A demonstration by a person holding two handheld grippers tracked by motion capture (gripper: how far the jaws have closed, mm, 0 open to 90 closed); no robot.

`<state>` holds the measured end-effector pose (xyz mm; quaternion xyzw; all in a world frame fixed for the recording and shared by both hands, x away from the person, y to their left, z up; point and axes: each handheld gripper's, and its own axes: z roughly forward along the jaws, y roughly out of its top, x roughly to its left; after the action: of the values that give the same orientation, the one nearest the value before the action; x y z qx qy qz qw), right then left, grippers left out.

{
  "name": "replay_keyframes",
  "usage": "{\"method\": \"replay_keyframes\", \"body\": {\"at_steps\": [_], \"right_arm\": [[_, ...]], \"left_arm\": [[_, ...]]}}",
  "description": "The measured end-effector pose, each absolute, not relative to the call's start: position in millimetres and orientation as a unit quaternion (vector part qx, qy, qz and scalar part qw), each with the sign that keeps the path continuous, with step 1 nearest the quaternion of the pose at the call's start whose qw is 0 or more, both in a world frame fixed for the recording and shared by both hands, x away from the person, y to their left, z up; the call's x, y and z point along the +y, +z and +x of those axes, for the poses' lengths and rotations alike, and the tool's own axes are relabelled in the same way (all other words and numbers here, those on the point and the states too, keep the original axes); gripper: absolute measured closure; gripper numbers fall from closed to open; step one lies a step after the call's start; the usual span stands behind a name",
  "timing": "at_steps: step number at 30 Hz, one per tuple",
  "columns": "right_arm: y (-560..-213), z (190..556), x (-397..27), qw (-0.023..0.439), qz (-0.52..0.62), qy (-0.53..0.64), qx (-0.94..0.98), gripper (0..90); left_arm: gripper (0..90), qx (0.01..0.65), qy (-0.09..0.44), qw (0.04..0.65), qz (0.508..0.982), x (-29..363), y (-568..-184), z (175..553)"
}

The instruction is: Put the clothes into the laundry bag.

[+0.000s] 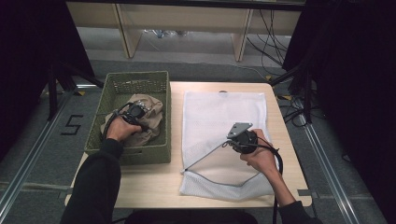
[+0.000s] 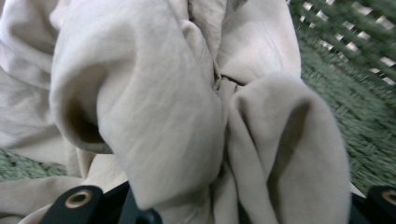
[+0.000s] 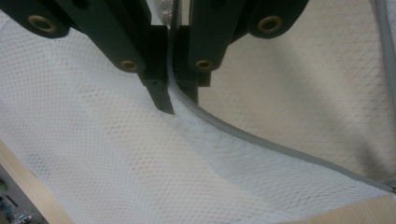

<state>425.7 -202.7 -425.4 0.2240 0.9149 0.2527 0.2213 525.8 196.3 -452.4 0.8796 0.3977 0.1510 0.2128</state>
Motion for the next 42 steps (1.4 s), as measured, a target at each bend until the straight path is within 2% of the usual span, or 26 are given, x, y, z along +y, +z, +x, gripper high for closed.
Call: {"method": "replay_keyframes", "body": {"at_steps": [2,7,9,13,16,25,31,42], "right_arm": [[-426,426,-203,0.222,0.226,0.255,0.914,88.6],[-424,426,-203,0.228,0.226,0.255,0.912,89.2],[-422,426,-203,0.226,0.224,0.255,0.913,89.3],[-421,426,-203,0.227,0.235,0.257,0.909,89.4],[-415,429,-204,0.232,0.226,0.264,0.908,89.4],[-395,433,-213,0.243,0.233,0.29,0.896,89.4],[-391,435,-216,0.242,0.239,0.295,0.893,89.3],[-394,437,-214,0.241,0.243,0.29,0.894,89.3]], "left_arm": [[68.1,0.398,0.15,0.222,0.877,199,-448,525],[69.1,0.419,0.153,0.288,0.847,213,-423,518],[69.1,0.426,0.161,0.323,0.83,221,-405,513],[69.2,0.417,0.166,0.342,0.826,225,-386,503],[69.1,0.416,0.152,0.388,0.808,231,-359,488],[69.0,0.384,0.139,0.456,0.791,216,-313,442],[69.1,0.359,0.141,0.482,0.786,211,-292,420],[69.1,0.314,0.102,0.508,0.796,188,-268,380]]}}
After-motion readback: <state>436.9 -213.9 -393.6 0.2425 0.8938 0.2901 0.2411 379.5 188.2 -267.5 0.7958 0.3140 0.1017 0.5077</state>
